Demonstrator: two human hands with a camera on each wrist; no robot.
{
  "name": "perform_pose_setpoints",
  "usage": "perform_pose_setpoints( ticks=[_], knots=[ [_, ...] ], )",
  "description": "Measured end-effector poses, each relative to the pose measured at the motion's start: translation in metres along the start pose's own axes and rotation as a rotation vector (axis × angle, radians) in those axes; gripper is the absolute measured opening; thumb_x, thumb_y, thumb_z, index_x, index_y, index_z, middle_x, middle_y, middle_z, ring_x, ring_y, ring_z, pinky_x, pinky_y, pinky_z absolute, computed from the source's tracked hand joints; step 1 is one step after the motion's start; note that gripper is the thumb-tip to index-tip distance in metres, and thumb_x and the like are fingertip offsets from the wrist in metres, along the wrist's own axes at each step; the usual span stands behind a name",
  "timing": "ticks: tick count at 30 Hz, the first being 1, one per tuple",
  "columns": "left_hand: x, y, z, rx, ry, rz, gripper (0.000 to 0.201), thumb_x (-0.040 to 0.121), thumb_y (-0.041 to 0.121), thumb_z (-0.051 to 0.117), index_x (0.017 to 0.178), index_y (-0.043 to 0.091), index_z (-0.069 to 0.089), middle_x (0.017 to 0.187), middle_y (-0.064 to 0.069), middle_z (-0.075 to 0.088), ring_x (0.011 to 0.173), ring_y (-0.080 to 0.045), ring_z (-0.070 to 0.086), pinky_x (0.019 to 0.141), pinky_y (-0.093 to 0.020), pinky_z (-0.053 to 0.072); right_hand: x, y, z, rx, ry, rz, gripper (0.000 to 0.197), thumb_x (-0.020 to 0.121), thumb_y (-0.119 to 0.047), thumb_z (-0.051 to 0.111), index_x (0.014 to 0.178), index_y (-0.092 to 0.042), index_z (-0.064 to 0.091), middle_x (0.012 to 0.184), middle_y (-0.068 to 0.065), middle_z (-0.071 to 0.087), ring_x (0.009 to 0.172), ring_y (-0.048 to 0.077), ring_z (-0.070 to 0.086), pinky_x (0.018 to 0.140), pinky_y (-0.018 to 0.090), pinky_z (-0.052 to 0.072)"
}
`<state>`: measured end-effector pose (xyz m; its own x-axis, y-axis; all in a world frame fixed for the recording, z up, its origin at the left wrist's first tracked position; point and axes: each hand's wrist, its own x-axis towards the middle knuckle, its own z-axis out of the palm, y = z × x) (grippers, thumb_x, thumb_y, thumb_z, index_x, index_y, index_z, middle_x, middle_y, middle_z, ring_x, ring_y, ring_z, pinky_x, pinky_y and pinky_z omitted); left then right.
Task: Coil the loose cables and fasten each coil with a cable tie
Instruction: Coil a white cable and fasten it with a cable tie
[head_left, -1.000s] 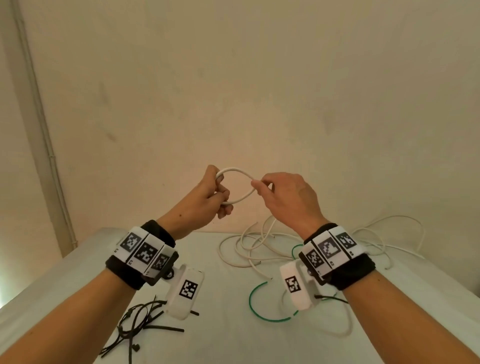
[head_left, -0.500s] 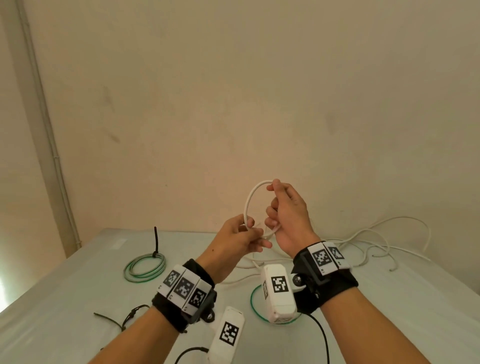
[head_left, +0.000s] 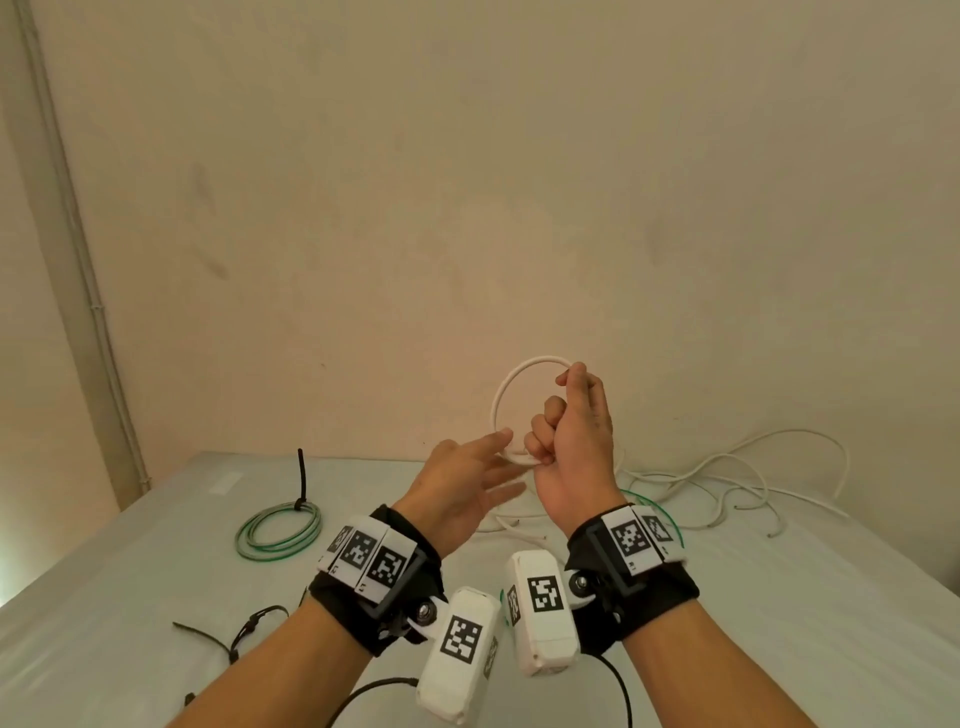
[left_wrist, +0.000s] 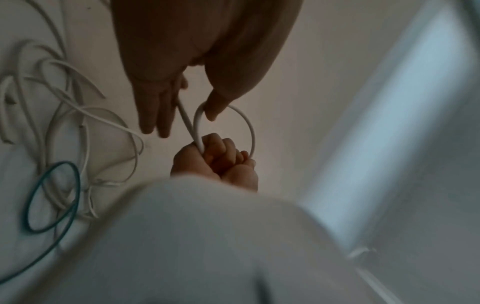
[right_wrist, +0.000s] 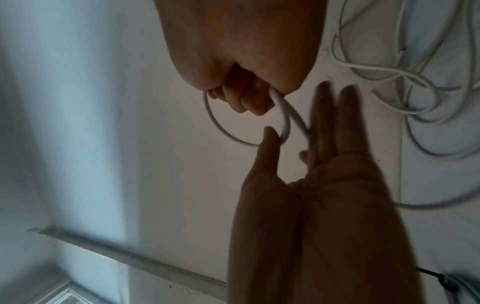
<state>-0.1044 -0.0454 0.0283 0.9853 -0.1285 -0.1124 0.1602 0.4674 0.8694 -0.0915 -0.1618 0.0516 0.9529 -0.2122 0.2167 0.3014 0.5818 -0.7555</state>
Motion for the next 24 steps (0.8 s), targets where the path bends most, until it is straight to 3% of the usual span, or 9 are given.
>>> perform_pose_setpoints(
  ticks=[4, 8, 12, 14, 17, 19, 21, 24],
  knots=[
    [0.003, 0.001, 0.005, 0.024, -0.009, 0.175, 0.025, 0.101, -0.002, 0.057, 0.113, -0.023, 0.063, 0.116, -0.027, 0.072, 0.110, -0.033, 0.072, 0.089, -0.036, 0.062, -0.001, 0.002, -0.002, 0.015, 0.073, 0.022, 0.031, 0.111, -0.039, 0.045, 0.092, -0.014, 0.047, 0.052, -0.004, 0.025, 0.040, 0.010, 0.019, 0.038, 0.023, 0.023],
    [0.000, 0.007, 0.004, 0.128, -0.075, 0.190, 0.025, 0.108, 0.005, 0.045, 0.122, -0.008, 0.062, 0.098, -0.017, 0.075, 0.087, -0.023, 0.073, 0.078, -0.028, 0.061, 0.002, -0.001, -0.009, 0.037, 0.039, 0.143, 0.033, 0.112, -0.034, 0.042, 0.085, -0.015, 0.043, 0.055, -0.003, 0.027, 0.040, 0.010, 0.024, 0.038, 0.023, 0.028],
    [0.004, 0.025, -0.005, 0.158, -0.019, 0.239, 0.029, 0.111, 0.008, 0.036, 0.119, -0.006, 0.060, 0.070, -0.003, 0.052, 0.057, -0.012, 0.045, 0.064, -0.027, 0.046, 0.002, -0.006, -0.019, 0.000, -0.097, 0.339, 0.030, 0.111, -0.022, 0.044, 0.083, -0.013, 0.047, 0.059, 0.000, 0.033, 0.047, 0.014, 0.032, 0.054, 0.031, 0.047],
    [0.002, 0.036, -0.006, 0.263, 0.016, 0.227, 0.023, 0.110, 0.009, 0.038, 0.107, 0.000, 0.059, 0.065, 0.000, 0.042, 0.053, -0.011, 0.036, 0.056, -0.027, 0.039, 0.001, -0.008, -0.025, -0.097, -0.176, 0.395, 0.022, 0.108, -0.014, 0.047, 0.086, -0.011, 0.049, 0.061, 0.003, 0.039, 0.050, 0.017, 0.045, 0.066, 0.037, 0.057],
    [-0.004, 0.050, -0.007, 0.603, 0.059, 0.206, 0.017, 0.106, 0.013, 0.043, 0.092, 0.008, 0.052, 0.068, -0.001, 0.037, 0.057, -0.015, 0.033, 0.053, -0.028, 0.035, -0.002, -0.013, -0.033, -0.354, -0.290, 0.393, 0.005, 0.102, -0.005, 0.050, 0.099, -0.008, 0.051, 0.072, 0.010, 0.057, 0.067, 0.026, 0.067, 0.073, 0.039, 0.062],
    [-0.006, 0.057, -0.012, 0.831, 0.036, 0.214, 0.019, 0.105, 0.018, 0.040, 0.087, 0.012, 0.045, 0.071, 0.000, 0.034, 0.059, -0.015, 0.030, 0.055, -0.028, 0.033, 0.000, -0.018, -0.035, -0.587, -0.337, 0.339, 0.014, 0.099, -0.002, 0.054, 0.113, -0.006, 0.052, 0.091, 0.014, 0.071, 0.082, 0.026, 0.073, 0.079, 0.039, 0.063],
    [-0.007, 0.063, -0.019, 1.022, -0.024, 0.221, 0.027, 0.108, 0.024, 0.039, 0.085, 0.012, 0.047, 0.072, 0.000, 0.037, 0.059, -0.014, 0.031, 0.054, -0.026, 0.033, 0.004, -0.025, -0.034, -0.857, -0.404, 0.179, 0.039, 0.097, -0.006, 0.059, 0.132, -0.017, 0.046, 0.117, 0.014, 0.070, 0.101, 0.021, 0.070, 0.091, 0.041, 0.061],
    [-0.013, 0.069, -0.023, 1.278, -0.153, 0.212, 0.036, 0.109, 0.038, 0.044, 0.083, 0.013, 0.051, 0.072, -0.001, 0.041, 0.058, -0.012, 0.036, 0.051, -0.024, 0.037, 0.013, -0.037, -0.026, -1.307, -0.609, -0.338, 0.081, 0.090, -0.005, 0.061, 0.155, -0.040, 0.027, 0.147, 0.002, 0.046, 0.133, 0.019, 0.047, 0.108, 0.034, 0.045]
  ],
)
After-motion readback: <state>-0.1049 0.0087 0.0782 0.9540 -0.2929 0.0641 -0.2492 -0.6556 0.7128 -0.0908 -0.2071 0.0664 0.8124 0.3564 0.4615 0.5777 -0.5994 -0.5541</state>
